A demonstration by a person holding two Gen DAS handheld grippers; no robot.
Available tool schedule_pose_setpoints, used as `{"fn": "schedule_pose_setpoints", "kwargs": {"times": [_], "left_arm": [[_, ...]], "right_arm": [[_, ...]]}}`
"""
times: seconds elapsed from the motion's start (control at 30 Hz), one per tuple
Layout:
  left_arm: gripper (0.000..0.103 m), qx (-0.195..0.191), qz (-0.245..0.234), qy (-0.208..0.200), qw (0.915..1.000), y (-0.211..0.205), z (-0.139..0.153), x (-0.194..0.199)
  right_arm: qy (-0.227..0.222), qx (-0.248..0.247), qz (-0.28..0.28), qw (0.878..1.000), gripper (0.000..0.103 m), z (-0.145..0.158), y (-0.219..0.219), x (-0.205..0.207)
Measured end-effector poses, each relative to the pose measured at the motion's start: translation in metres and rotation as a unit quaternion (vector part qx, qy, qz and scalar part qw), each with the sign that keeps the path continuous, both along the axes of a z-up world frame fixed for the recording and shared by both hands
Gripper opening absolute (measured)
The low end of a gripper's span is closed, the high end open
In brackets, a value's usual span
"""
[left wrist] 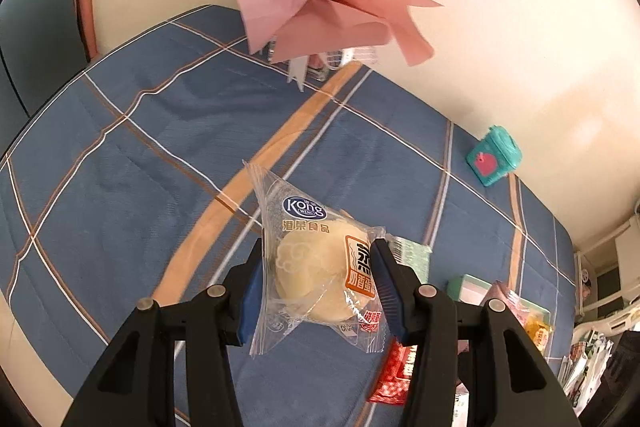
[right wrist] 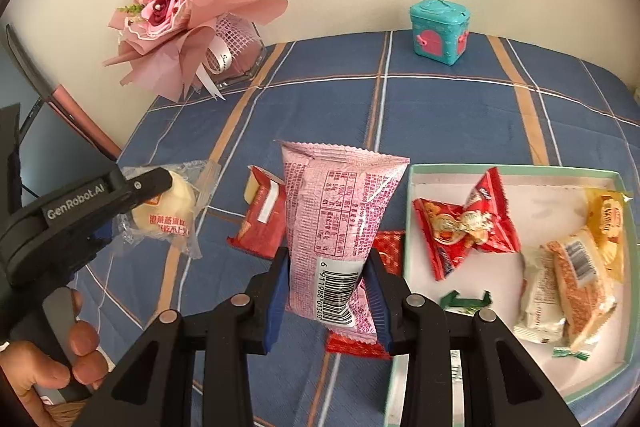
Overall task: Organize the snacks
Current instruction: 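Carry the round bun and pink wafer pack over the white tray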
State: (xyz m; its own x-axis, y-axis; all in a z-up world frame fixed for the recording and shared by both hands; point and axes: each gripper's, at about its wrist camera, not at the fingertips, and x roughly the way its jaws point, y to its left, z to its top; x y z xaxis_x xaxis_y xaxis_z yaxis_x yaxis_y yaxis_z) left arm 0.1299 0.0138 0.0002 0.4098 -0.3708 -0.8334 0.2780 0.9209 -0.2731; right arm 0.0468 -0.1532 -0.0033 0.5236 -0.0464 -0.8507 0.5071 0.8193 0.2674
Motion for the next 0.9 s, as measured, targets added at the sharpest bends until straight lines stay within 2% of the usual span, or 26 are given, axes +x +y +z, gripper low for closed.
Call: {"fn": "schedule_pose_setpoints", "kwargs": {"times": [0.43,0.67,0.9], "left_arm": [[0.052,-0.004,-0.062,0.008,0.9981,-0.058,0.002,-0.05],[0.052,0.001,-0.112,0.009,0.9936,-0.1,0.003,-0.084],[0.052,0.015,-0.155,0.005,0.9878,-0.134,0.004,-0.112]], "right_arm": [[0.022,0.01,-0.056,0.998,0.039,-0.008,-0.058,-0.048],[0.029,0.008,-0.108,0.994,0.039,-0.011,-0.101,-0.088],[0.019,0.014,-0.158,0.987,0.039,-0.007,-0.137,-0.127]]}}
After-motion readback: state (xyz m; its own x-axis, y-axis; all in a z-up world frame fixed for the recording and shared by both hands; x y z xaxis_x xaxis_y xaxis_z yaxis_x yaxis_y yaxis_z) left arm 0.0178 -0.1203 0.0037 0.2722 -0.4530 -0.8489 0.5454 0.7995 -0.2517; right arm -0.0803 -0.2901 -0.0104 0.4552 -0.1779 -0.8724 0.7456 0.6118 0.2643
